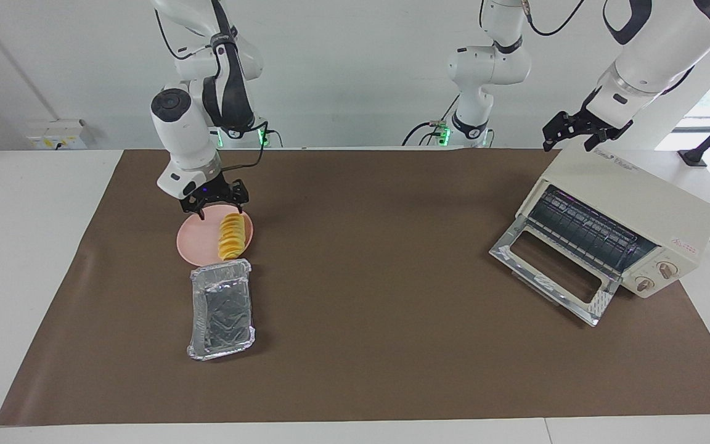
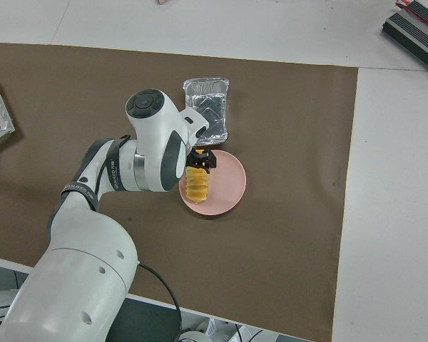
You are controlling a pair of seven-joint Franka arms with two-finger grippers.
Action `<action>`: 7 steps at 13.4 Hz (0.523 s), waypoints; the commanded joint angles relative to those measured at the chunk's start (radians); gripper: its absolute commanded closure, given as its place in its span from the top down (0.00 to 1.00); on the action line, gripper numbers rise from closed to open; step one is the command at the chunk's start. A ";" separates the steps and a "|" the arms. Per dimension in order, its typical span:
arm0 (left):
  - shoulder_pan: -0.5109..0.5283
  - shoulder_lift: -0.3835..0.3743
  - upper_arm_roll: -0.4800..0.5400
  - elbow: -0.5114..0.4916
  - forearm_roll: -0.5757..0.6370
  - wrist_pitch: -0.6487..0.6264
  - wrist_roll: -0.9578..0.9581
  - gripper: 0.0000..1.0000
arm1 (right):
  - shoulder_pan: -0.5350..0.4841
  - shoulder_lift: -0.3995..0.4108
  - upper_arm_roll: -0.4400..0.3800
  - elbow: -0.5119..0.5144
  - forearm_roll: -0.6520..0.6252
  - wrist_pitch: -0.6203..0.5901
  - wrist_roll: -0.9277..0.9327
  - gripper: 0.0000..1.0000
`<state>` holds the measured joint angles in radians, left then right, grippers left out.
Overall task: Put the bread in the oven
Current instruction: 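Reach the right gripper down to the pink plate and grasp the bread roll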
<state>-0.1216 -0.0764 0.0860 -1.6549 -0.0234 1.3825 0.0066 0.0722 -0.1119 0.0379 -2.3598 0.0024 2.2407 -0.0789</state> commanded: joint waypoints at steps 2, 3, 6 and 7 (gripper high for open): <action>0.008 -0.023 -0.006 -0.020 0.008 0.015 -0.008 1.00 | -0.015 0.067 0.002 -0.039 -0.010 0.149 -0.001 1.00; 0.008 -0.023 -0.006 -0.020 0.008 0.015 -0.008 1.00 | -0.015 0.077 0.002 -0.041 -0.009 0.184 0.004 1.00; 0.008 -0.023 -0.006 -0.020 0.008 0.015 -0.008 1.00 | -0.014 0.109 0.002 -0.042 -0.009 0.233 0.010 1.00; 0.008 -0.023 -0.006 -0.020 0.008 0.015 -0.008 1.00 | -0.014 0.116 0.002 -0.042 -0.009 0.247 0.007 1.00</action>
<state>-0.1216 -0.0764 0.0860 -1.6549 -0.0234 1.3825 0.0066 0.0704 -0.0044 0.0334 -2.3923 0.0024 2.4516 -0.0789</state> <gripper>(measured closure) 0.000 0.000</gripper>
